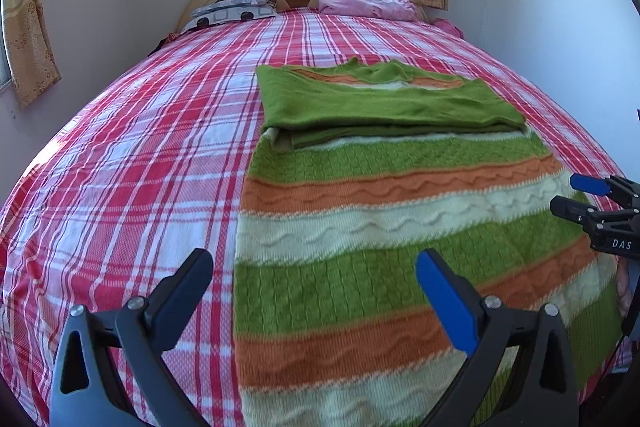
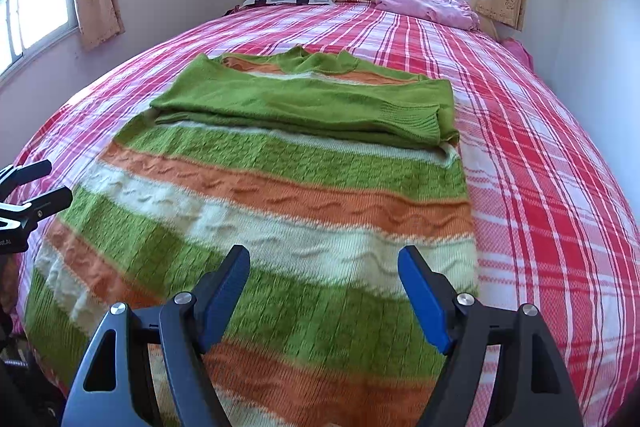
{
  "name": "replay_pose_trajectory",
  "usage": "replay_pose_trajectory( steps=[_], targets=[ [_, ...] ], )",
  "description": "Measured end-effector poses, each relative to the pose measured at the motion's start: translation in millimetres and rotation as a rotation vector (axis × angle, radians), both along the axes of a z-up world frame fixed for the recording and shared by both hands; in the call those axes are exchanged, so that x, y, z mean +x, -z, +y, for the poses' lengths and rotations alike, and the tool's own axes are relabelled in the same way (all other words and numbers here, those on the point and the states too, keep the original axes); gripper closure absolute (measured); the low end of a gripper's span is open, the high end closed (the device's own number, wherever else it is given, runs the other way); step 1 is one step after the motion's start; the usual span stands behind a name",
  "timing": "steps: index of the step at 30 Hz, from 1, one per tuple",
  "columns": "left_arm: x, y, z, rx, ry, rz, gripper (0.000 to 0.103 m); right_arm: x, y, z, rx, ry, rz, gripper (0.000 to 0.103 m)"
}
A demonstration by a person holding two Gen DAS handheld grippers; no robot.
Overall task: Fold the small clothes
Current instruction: 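Move both grippers down to the ribbed hem of the sweater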
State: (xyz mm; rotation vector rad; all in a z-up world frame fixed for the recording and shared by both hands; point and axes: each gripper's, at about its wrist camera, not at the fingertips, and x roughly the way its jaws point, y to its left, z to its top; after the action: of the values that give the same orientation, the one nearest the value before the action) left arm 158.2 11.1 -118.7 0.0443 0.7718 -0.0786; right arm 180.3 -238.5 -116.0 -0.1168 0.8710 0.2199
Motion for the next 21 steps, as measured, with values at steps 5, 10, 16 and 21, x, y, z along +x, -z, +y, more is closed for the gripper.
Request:
replay_pose_trajectory(
  steps=[5, 10, 16, 21],
  targets=[
    [-16.6, 4.1, -0.9, 0.031, 0.025, 0.01, 0.0, -19.7, 1.7, 2.3, -0.008, -0.001, 0.006, 0.026],
    [-29.5, 5.3, 1.9, 0.02, 0.026, 0.019, 0.0, -33.1, 1.0, 1.6, -0.014, 0.007, 0.013, 0.026],
    [-41.7, 11.0, 1.3, 0.015, 0.038, 0.043, 0.0, -47.8, -0.7, -0.4, -0.011, 0.019, 0.02, 0.026],
    [-53.8, 17.8, -0.8, 0.002, 0.049, 0.07, 0.0, -64.8, 5.0, 3.0, -0.024, 0.017, 0.034, 0.026]
  ],
)
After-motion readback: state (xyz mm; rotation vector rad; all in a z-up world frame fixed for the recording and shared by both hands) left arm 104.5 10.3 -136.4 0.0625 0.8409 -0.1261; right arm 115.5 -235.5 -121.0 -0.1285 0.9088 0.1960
